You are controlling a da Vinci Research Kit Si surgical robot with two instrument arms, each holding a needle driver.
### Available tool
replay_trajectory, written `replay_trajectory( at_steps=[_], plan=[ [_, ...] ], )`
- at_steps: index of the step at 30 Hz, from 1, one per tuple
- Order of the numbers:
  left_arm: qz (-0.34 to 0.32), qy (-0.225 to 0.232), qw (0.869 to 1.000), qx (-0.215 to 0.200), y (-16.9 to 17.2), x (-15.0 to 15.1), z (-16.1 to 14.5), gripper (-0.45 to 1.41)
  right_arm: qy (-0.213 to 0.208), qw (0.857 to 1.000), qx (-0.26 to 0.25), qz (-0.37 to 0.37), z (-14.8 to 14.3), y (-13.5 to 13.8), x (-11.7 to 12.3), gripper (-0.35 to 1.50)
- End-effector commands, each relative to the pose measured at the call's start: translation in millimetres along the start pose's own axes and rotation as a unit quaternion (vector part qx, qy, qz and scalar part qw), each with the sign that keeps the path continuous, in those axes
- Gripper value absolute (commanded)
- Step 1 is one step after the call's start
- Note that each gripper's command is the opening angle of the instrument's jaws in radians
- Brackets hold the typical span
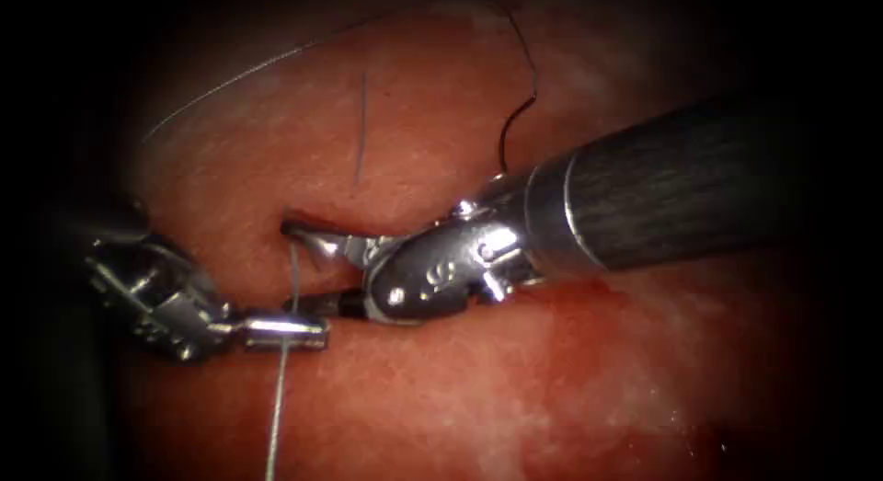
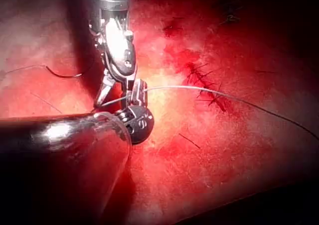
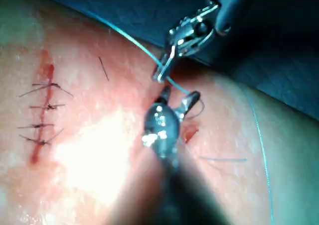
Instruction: Wound Closure
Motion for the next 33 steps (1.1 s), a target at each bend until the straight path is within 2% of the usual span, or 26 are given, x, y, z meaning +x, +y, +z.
replay_trajectory(
  at_steps=[1,11,23,26,28,29,32,33],
  plan=[
    [-0.005,0.001,1.0,-0.001,1.2,0.3,0.3,-0.45,0.002,1.0,0.0,0.002,1.2,-0.9,0.1,1.05],
    [-0.019,0.002,1.0,-0.003,0.7,0.0,-0.6,-0.45,0.017,1.0,-0.012,0.005,-0.1,-0.5,0.5,1.01],
    [-0.036,0.0,0.999,-0.002,0.8,-0.4,-0.6,-0.45,0.028,0.999,-0.018,0.002,0.4,-0.1,1.5,1.01],
    [-0.036,-0.001,0.999,-0.002,0.7,-0.5,-0.7,-0.45,0.032,0.999,-0.016,-0.001,0.3,-0.1,1.5,0.94],
    [-0.036,0.0,0.999,-0.002,0.6,-0.5,-0.8,-0.45,0.042,0.999,0.0,-0.012,0.1,-0.3,1.6,0.0],
    [-0.039,-0.002,0.999,-0.002,0.6,-0.5,-0.9,-0.45,0.05,0.999,0.013,-0.017,-0.2,-0.2,1.6,-0.35],
    [-0.046,-0.002,0.999,-0.002,0.4,-0.5,-1.0,-0.45,0.057,0.998,0.017,-0.017,-0.4,0.1,1.6,-0.35],
    [-0.049,-0.002,0.999,-0.002,0.4,-0.5,-1.0,-0.37,0.056,0.998,0.016,-0.017,-0.5,0.2,1.5,-0.35]
  ],
)
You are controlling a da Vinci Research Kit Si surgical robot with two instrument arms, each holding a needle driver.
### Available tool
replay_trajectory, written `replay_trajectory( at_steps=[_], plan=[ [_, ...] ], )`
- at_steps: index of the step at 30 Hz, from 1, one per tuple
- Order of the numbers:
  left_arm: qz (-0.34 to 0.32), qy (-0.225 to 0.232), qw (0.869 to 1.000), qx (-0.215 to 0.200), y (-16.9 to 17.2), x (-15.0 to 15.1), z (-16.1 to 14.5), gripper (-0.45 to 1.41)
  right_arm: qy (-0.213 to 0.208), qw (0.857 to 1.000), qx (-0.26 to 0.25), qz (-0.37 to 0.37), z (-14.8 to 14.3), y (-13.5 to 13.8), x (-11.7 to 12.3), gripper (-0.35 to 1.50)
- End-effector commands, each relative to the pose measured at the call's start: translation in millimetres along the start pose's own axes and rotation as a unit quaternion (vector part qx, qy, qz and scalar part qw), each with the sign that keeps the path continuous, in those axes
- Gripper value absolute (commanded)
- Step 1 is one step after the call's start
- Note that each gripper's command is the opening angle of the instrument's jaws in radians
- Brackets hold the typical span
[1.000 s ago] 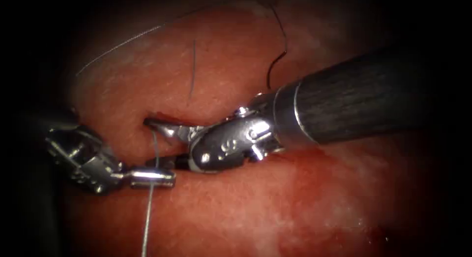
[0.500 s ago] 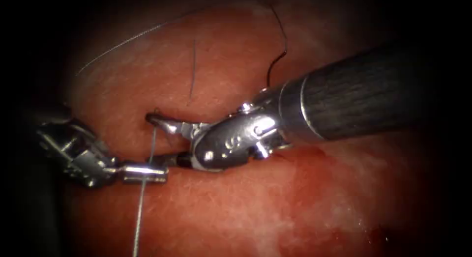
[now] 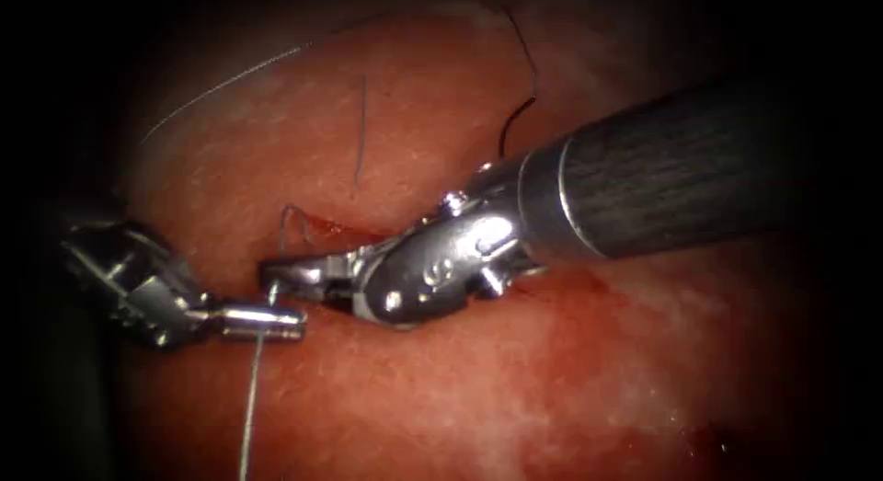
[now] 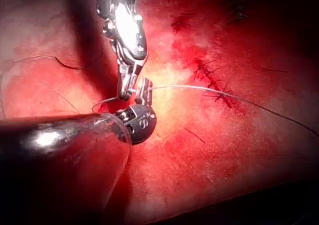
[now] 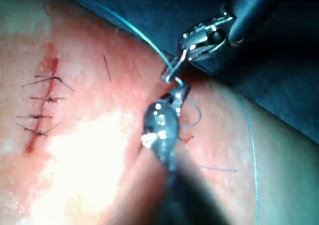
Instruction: Wound Closure
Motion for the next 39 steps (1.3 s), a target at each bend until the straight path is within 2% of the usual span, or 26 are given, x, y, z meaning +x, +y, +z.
replay_trajectory(
  at_steps=[1,2,4,6,7,8,9,10,11,13,14,17,20,24,30,39],
  plan=[
    [-0.008,0.001,1.0,-0.001,1.2,0.1,0.5,-0.28,-0.002,1.0,0.0,0.003,0.5,-0.7,-0.2,-0.35],
    [-0.008,0.001,1.0,-0.001,1.2,0.1,0.5,-0.28,-0.002,1.0,0.0,0.003,0.5,-0.7,-0.2,-0.35],
    [-0.012,0.0,1.0,-0.001,1.2,0.3,0.5,-0.1,-0.005,1.0,0.0,0.003,0.5,-0.7,-0.3,-0.35],
    [-0.012,0.0,1.0,-0.001,1.2,0.6,0.4,-0.05,-0.014,1.0,-0.002,0.003,0.4,-0.5,-0.6,-0.35],
    [-0.015,-0.001,1.0,0.0,1.2,0.8,0.4,0.14,-0.021,1.0,-0.002,0.003,0.3,-0.5,-0.7,-0.35],
    [-0.029,-0.001,1.0,-0.002,1.1,1.1,0.4,0.44,-0.036,0.999,-0.005,0.004,0.1,-0.2,-1.2,-0.35],
    [-0.039,-0.001,0.999,0.006,0.9,1.4,0.4,0.61,-0.042,0.999,-0.006,0.007,0.0,-0.1,-1.5,-0.35],
    [-0.039,-0.001,0.999,0.006,0.9,1.4,0.4,0.61,-0.042,0.999,-0.006,0.007,0.0,-0.1,-1.5,-0.35],
    [-0.046,0.001,0.999,0.022,0.8,1.8,0.3,0.76,-0.058,0.998,-0.015,0.016,-0.5,0.3,-2.3,-0.35],
    [-0.047,0.004,0.998,0.03,0.8,2.0,0.3,0.83,-0.068,0.997,-0.019,0.02,-0.7,0.5,-2.8,-0.35],
    [-0.048,0.007,0.998,0.046,0.9,2.6,0.2,0.89,-0.09,0.995,-0.02,0.032,-1.2,0.9,-3.9,-0.35],
    [-0.049,0.006,0.997,0.051,1.1,3.2,0.3,0.91,-0.1,0.994,-0.022,0.045,-1.6,1.3,-4.9,-0.35],
    [-0.048,0.002,0.997,0.055,1.6,4.1,0.8,0.93,-0.113,0.99,-0.033,0.081,-2.4,2.0,-7.0,-0.35],
    [-0.005,-0.005,0.998,0.064,2.4,4.6,1.9,0.89,-0.123,0.983,-0.04,0.131,-2.6,2.3,-9.0,-0.35],
    [0.067,-0.018,0.995,0.066,3.5,3.3,2.4,0.84,-0.128,0.976,-0.043,0.169,-3.2,3.0,-10.2,-0.35],
    [0.096,-0.039,0.992,0.072,5.0,1.1,1.6,0.79,-0.132,0.973,-0.047,0.184,-4.5,4.2,-11.8,-0.35]
  ],
)
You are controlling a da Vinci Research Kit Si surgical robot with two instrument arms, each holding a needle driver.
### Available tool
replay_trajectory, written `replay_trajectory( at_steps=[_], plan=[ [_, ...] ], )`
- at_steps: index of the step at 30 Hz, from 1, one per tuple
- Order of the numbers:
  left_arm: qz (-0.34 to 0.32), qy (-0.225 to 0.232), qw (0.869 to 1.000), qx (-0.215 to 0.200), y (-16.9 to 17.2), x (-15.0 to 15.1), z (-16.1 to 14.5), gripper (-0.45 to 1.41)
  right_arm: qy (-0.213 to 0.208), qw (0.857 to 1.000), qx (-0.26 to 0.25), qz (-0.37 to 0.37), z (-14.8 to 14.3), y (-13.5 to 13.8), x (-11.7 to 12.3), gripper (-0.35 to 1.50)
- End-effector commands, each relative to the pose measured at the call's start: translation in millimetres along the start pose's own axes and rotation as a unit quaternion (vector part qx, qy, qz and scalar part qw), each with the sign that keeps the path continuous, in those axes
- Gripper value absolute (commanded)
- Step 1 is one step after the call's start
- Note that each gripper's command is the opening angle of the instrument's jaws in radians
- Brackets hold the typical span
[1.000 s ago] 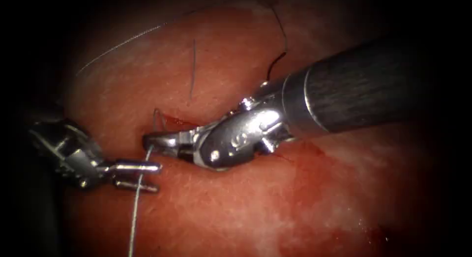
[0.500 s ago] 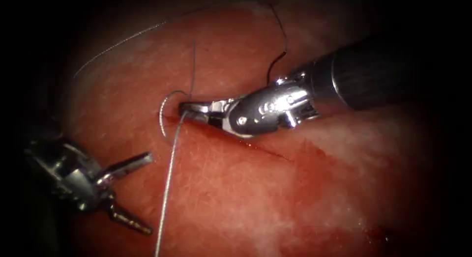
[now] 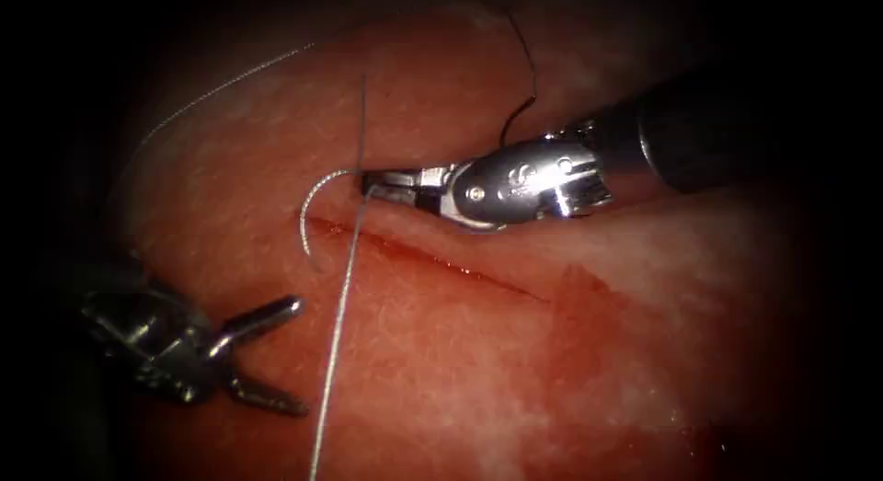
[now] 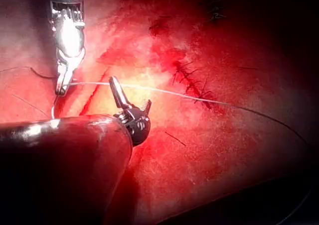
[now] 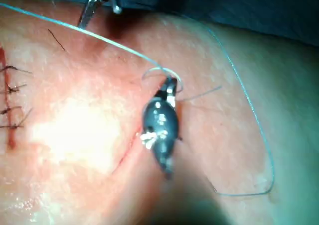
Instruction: Wound Closure
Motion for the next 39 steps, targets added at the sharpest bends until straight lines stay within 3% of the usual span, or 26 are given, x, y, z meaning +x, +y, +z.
replay_trajectory(
  at_steps=[1,20,26,31,37,39],
  plan=[
    [-0.002,0.001,1.0,-0.001,1.4,0.4,0.2,0.77,-0.001,1.0,0.0,0.001,0.5,-0.5,-0.7,-0.35],
    [0.022,0.014,1.0,-0.004,4.5,1.7,3.1,0.61,-0.006,1.0,-0.006,0.007,1.2,0.2,-1.3,-0.35],
    [0.024,0.02,0.999,-0.019,4.7,2.2,2.8,0.39,-0.007,1.0,-0.008,0.006,1.2,0.6,-1.7,-0.35],
    [0.03,0.024,0.999,-0.023,4.9,3.0,2.7,0.34,-0.008,1.0,-0.009,0.005,1.3,0.5,-2.0,-0.35],
    [0.029,0.023,0.999,-0.035,4.9,3.3,2.4,-0.01,-0.007,1.0,-0.009,0.007,1.3,0.3,-2.1,-0.35],
    [0.029,0.024,0.999,-0.037,4.8,3.3,2.2,-0.03,-0.007,1.0,-0.008,0.007,1.3,0.3,-2.1,-0.35]
  ],
)
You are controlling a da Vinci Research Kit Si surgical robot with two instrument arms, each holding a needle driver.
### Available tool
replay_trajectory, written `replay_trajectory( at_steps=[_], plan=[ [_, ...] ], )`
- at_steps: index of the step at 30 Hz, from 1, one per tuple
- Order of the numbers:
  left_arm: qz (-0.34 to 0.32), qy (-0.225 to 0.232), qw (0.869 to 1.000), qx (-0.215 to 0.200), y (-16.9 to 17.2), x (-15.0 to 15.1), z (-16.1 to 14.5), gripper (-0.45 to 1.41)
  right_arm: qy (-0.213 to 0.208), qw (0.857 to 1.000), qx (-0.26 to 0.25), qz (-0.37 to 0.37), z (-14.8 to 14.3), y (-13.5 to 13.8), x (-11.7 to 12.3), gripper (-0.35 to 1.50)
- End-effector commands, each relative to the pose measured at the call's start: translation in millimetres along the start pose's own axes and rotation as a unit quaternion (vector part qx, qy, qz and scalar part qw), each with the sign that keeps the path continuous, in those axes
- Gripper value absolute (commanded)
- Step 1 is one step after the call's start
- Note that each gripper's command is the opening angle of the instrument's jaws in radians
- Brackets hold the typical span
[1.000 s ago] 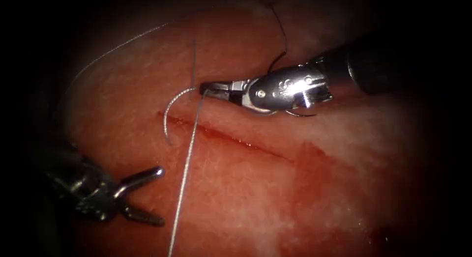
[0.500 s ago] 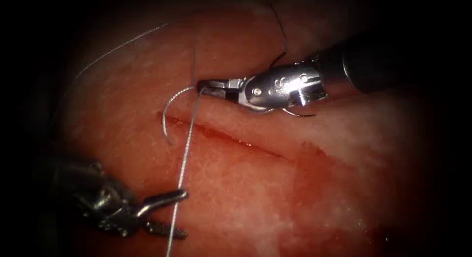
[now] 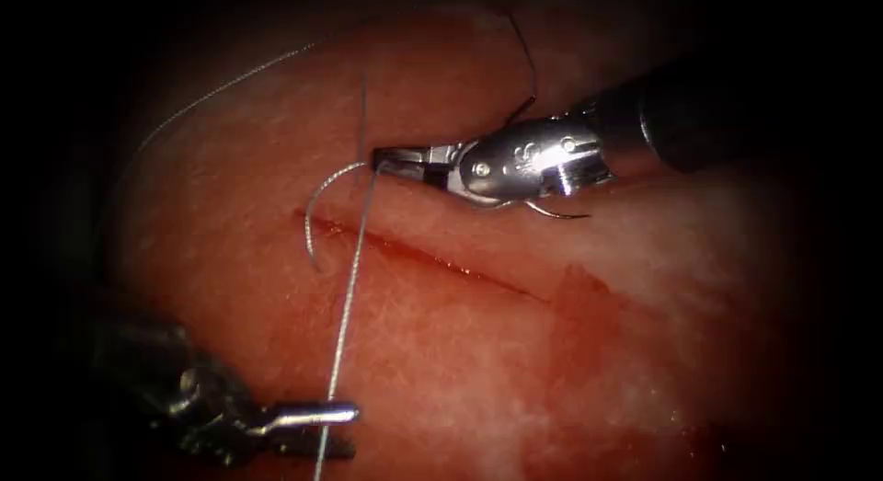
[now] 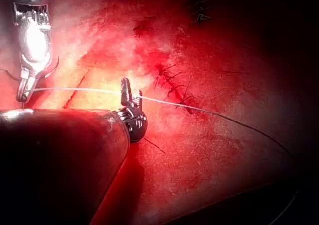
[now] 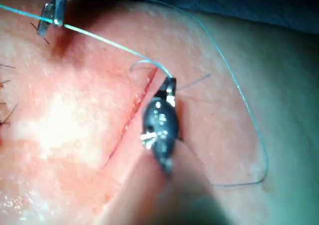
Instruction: Wound Closure
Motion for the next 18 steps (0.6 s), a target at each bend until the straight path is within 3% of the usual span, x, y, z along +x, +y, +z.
replay_trajectory(
  at_steps=[1,8,10,12,18],
  plan=[
    [-0.003,0.002,1.0,-0.001,1.2,0.4,0.1,0.0,0.001,1.0,0.002,0.001,0.6,-1.0,-0.3,-0.35],
    [-0.003,0.005,1.0,-0.003,1.2,0.5,-0.8,0.1,0.001,1.0,0.002,0.001,0.5,-1.0,-0.3,-0.35],
    [-0.003,0.006,1.0,-0.003,1.2,0.6,-0.9,-0.03,0.001,1.0,0.002,0.001,0.5,-1.0,-0.3,-0.35],
    [-0.003,0.005,1.0,-0.006,1.2,0.7,-0.9,-0.45,0.001,1.0,0.002,0.001,0.5,-1.1,-0.3,-0.35],
    [0.006,0.018,0.999,-0.038,1.2,0.7,-1.3,-0.45,0.002,1.0,0.004,0.0,0.2,-1.8,-0.1,-0.35]
  ],
)
